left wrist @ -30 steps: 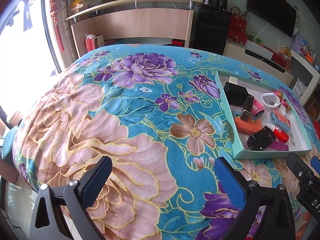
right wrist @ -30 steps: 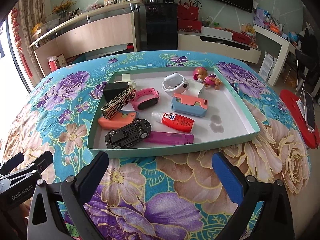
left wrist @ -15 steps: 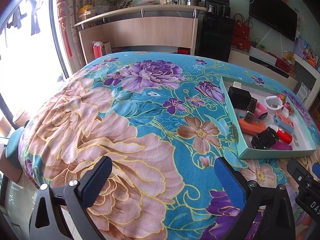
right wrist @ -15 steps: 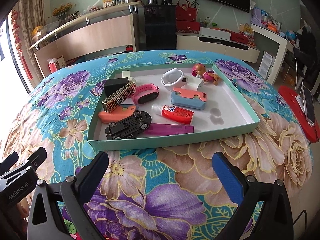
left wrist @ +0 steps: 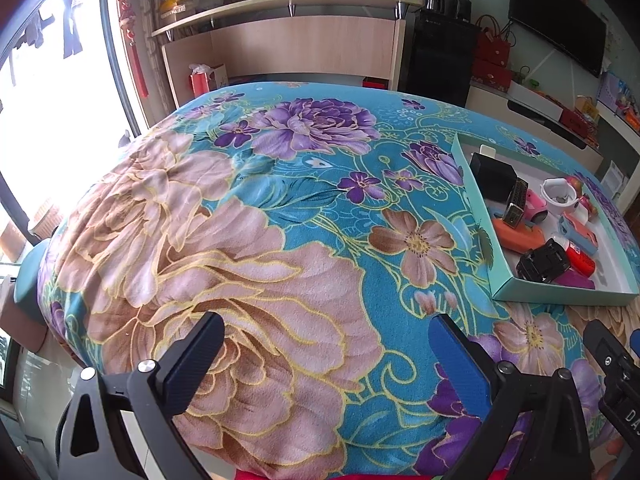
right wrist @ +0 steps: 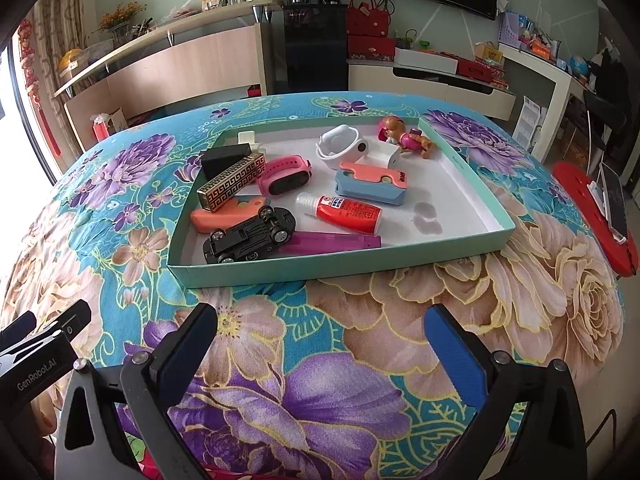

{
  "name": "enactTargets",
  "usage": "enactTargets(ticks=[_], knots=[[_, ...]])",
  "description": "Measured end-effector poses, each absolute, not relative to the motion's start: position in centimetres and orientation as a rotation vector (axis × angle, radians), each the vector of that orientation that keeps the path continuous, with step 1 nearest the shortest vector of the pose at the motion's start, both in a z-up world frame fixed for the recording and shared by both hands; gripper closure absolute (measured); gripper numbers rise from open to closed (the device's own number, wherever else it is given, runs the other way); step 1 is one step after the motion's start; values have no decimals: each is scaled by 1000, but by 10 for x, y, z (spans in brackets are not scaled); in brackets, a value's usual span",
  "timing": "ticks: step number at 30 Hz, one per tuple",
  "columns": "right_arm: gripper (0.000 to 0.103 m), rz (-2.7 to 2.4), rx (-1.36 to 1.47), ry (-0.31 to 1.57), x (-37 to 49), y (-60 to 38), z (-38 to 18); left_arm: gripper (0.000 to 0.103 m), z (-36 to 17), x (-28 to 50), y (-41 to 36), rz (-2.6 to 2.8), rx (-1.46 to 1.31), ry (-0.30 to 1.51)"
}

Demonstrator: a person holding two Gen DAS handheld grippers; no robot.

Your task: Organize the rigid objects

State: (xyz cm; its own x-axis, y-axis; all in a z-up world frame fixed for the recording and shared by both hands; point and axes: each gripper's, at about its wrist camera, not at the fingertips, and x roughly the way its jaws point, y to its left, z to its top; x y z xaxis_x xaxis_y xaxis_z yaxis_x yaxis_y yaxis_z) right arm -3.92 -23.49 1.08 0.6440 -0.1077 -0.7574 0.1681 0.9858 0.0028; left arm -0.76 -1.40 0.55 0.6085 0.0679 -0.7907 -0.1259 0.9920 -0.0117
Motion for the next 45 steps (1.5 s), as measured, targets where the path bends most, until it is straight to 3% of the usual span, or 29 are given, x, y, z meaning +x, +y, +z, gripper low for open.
enactTargets(ticks=[45], knots=[[0,-170,85,913,-32,-238,3,0,1,-6,-17,77,-41,934]])
